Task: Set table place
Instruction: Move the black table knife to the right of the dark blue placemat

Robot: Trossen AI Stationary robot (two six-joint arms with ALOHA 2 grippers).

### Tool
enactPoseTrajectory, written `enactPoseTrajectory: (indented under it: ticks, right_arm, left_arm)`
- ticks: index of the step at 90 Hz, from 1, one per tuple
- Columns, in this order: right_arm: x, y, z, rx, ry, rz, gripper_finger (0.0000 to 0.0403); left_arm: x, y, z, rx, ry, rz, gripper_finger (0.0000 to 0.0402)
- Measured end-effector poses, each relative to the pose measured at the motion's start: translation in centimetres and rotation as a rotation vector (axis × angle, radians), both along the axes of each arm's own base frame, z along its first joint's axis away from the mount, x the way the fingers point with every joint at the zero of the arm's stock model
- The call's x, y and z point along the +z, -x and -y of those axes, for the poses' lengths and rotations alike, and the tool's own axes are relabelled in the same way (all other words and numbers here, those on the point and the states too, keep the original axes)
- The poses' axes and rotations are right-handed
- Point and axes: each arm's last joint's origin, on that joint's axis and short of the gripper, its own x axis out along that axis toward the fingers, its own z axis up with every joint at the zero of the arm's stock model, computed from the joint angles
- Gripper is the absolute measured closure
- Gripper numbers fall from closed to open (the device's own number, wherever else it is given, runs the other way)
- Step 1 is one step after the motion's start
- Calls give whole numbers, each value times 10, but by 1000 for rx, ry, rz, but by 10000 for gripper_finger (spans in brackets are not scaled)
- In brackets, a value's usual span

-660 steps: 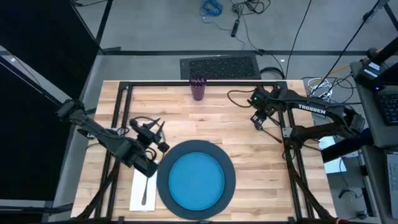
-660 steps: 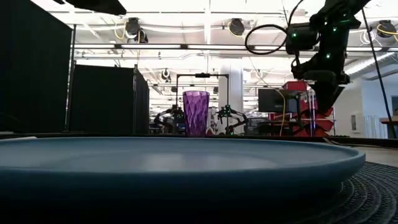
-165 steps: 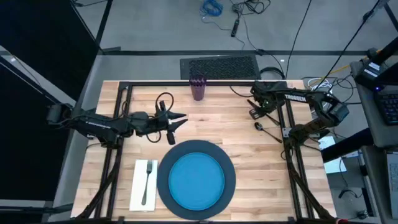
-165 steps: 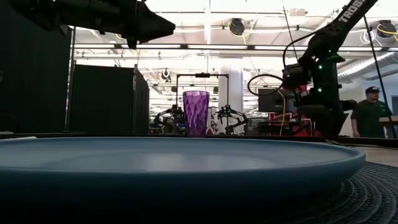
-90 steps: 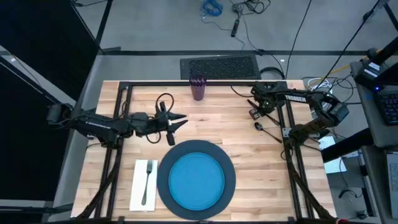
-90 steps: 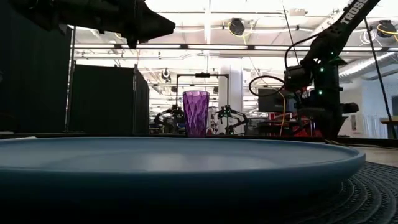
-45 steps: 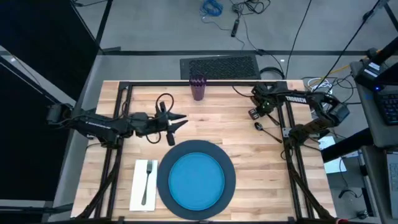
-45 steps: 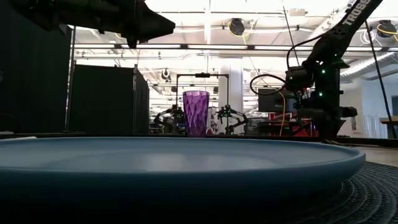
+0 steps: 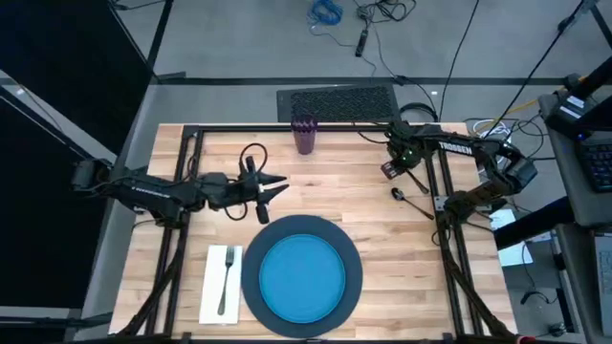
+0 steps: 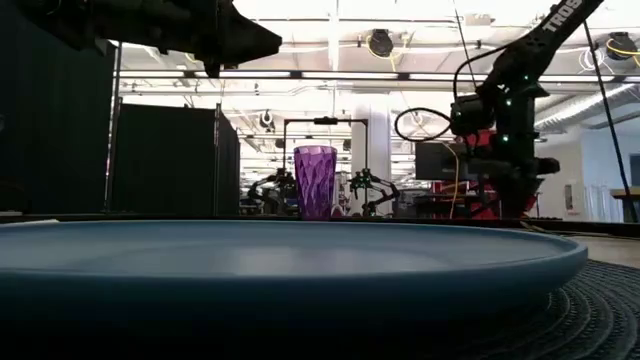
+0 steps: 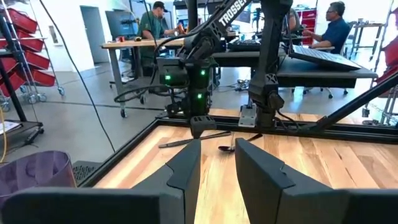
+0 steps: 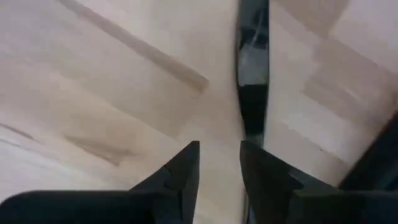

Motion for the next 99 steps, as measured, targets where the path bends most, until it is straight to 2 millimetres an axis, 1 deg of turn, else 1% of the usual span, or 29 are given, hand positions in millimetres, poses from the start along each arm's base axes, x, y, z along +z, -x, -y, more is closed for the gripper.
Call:
enactPoseTrajectory:
  ticks: [11, 32, 59, 86, 92, 99]
  right_arm:
    - [-4, 9, 2, -39, -16, -19, 289]
    - [-4, 14, 6, -66, -5, -22, 286]
    - [-9, 13, 7, -66, -23, -37, 286]
    - [-22, 13, 7, -60, -56, -64, 287]
    - [-22, 13, 7, -60, -56, -66, 291]
    - [-22, 13, 7, -59, -56, -65, 306]
  left_arm:
    - [0, 0, 0, 0, 0, 0, 317]
    - [0, 0, 0, 0, 1, 0, 317]
    - [0, 0, 0, 0, 1, 0, 317]
    - [0, 0, 0, -1, 1, 0, 317]
    - [0, 0, 0, -1, 1, 0, 317]
    - [0, 0, 0, -1, 1, 0, 317]
